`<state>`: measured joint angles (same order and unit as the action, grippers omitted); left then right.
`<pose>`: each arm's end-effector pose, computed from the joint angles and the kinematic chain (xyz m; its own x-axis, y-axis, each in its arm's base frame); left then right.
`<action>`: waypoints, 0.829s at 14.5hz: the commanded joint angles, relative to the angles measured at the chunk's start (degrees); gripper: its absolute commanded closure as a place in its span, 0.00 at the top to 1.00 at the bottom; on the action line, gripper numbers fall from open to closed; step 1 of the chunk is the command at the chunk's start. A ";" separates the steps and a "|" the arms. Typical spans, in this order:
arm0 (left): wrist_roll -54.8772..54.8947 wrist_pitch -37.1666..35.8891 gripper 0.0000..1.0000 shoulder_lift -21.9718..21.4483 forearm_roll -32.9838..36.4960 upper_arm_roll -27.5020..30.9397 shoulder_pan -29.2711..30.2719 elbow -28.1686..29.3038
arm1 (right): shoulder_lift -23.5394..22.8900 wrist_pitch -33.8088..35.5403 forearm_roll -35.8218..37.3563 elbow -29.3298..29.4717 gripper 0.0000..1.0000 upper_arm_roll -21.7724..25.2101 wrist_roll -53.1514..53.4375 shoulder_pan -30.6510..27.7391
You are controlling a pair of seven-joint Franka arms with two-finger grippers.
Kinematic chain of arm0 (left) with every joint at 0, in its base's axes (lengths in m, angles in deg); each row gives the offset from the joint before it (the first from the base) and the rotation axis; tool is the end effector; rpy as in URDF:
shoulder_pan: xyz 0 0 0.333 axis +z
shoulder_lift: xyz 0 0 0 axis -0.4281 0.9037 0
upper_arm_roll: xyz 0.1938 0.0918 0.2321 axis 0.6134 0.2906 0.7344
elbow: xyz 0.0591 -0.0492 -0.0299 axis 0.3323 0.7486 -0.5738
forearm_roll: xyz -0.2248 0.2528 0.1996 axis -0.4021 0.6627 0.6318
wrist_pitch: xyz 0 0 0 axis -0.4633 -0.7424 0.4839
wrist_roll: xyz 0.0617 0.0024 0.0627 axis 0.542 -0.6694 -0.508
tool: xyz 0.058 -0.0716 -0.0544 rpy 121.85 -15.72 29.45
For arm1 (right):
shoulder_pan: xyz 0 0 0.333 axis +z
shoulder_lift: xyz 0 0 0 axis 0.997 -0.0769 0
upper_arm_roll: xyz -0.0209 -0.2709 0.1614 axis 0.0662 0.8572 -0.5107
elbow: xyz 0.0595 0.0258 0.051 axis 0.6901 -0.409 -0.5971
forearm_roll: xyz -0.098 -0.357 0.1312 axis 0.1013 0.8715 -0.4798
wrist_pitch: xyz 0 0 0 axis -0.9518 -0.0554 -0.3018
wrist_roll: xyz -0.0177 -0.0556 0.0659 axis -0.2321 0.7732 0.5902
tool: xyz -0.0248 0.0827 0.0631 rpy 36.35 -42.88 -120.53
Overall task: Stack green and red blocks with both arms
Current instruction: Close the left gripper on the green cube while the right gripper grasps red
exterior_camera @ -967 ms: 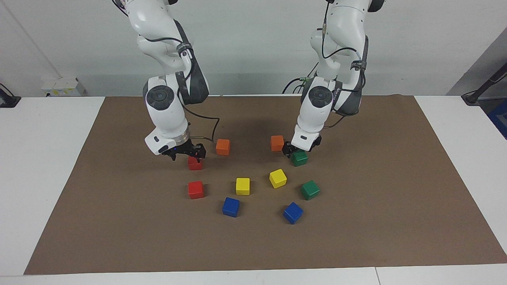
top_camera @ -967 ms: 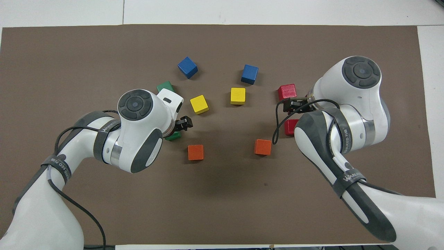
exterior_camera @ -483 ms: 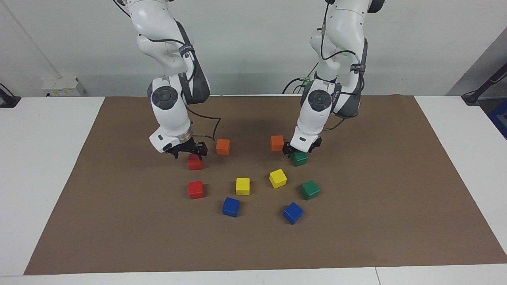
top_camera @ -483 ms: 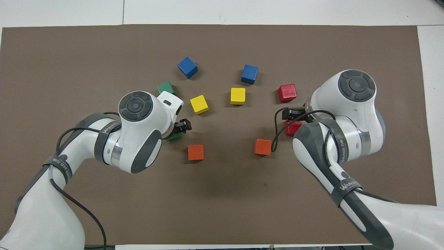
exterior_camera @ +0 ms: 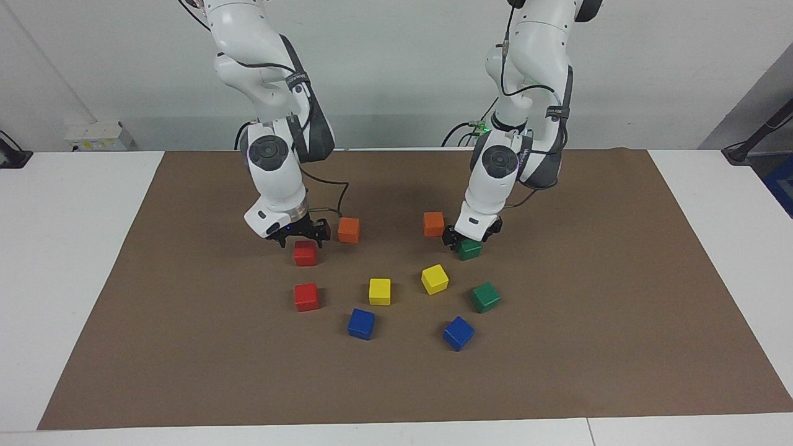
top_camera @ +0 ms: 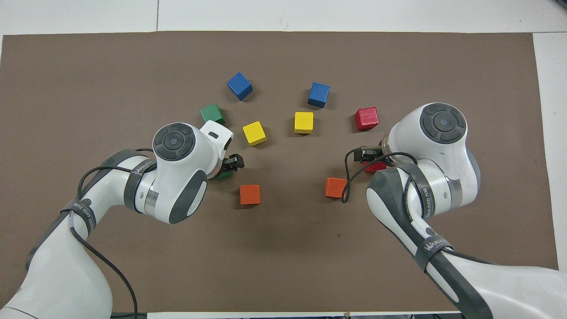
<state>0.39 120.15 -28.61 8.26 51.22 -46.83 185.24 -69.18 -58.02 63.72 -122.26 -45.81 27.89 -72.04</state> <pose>0.5083 -0.2690 0.3042 0.9835 0.1709 -0.0597 0.1714 -0.9852 0.0031 0.5473 0.1496 0.3393 0.9986 -0.0265 -0.0464 -0.0257 -0.9995 0.0189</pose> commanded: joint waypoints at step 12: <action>23.78 -16.80 0.00 0.11 0.16 0.69 17.67 -13.88 | -0.48 -7.81 -1.07 -3.77 1.00 -0.12 -1.99 -0.28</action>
<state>15.66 104.37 -28.80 8.30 52.23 -34.73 172.90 -69.20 -63.21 63.72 -125.11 -45.80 27.25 -72.04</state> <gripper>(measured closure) 0.449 0.000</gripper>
